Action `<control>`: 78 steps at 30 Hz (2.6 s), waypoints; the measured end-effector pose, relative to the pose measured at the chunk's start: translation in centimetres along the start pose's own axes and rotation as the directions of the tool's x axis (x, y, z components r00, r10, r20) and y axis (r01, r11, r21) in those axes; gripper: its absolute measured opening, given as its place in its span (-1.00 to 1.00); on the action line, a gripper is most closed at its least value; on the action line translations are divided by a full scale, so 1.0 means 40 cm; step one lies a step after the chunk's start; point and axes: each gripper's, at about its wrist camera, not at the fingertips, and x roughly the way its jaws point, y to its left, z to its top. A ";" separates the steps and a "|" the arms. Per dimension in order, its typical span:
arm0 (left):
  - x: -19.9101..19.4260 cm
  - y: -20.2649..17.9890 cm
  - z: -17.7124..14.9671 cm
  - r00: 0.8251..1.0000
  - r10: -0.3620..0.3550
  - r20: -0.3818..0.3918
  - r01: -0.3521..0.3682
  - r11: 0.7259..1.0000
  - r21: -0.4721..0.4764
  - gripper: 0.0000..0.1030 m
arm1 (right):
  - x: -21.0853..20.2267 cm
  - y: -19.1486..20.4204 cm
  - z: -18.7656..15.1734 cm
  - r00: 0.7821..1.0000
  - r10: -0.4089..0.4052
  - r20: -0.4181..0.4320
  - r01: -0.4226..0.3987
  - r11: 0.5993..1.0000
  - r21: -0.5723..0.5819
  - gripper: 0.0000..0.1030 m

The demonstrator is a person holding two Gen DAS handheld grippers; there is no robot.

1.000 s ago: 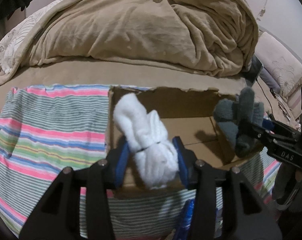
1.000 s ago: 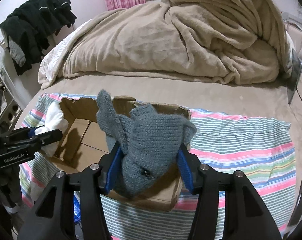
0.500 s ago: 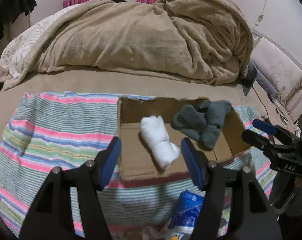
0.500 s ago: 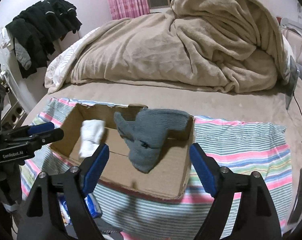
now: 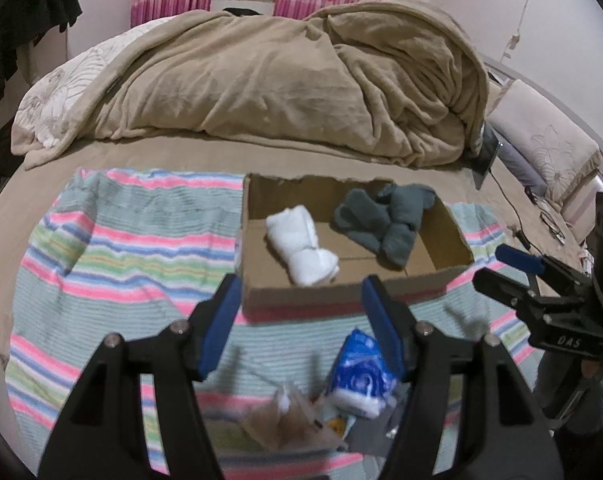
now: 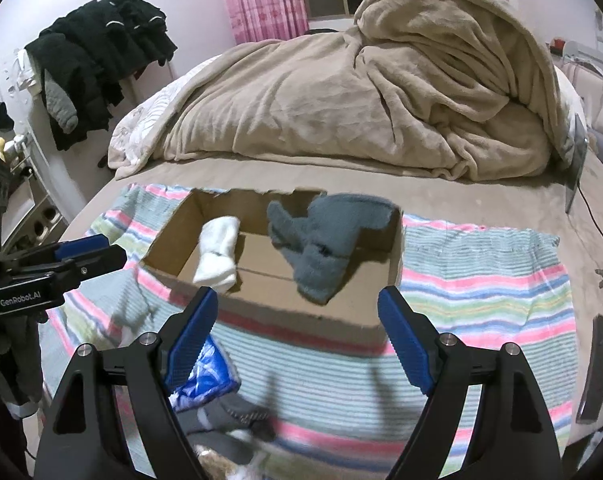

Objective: Organize objects
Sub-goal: 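Move both tools back toward the remaining items on the sheet, then grasp the clear snack bag with the left tool while the right tool grasps the blue tissue pack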

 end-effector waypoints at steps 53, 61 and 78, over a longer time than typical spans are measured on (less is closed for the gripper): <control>0.116 0.032 -0.261 0.977 0.020 -0.212 -0.018 1.000 0.012 0.59 | 0.119 0.152 -0.159 0.980 0.070 -0.187 -0.090 0.991 -0.103 0.82; 0.100 0.008 -0.262 0.980 0.068 -0.188 -0.036 0.985 0.169 0.59 | 0.158 0.179 -0.165 0.970 0.091 -0.224 -0.127 0.980 -0.150 0.82; 0.149 0.053 -0.247 0.986 0.046 -0.163 -0.027 0.993 0.118 0.53 | 0.233 0.191 -0.137 0.953 0.112 -0.281 -0.177 0.961 -0.215 0.82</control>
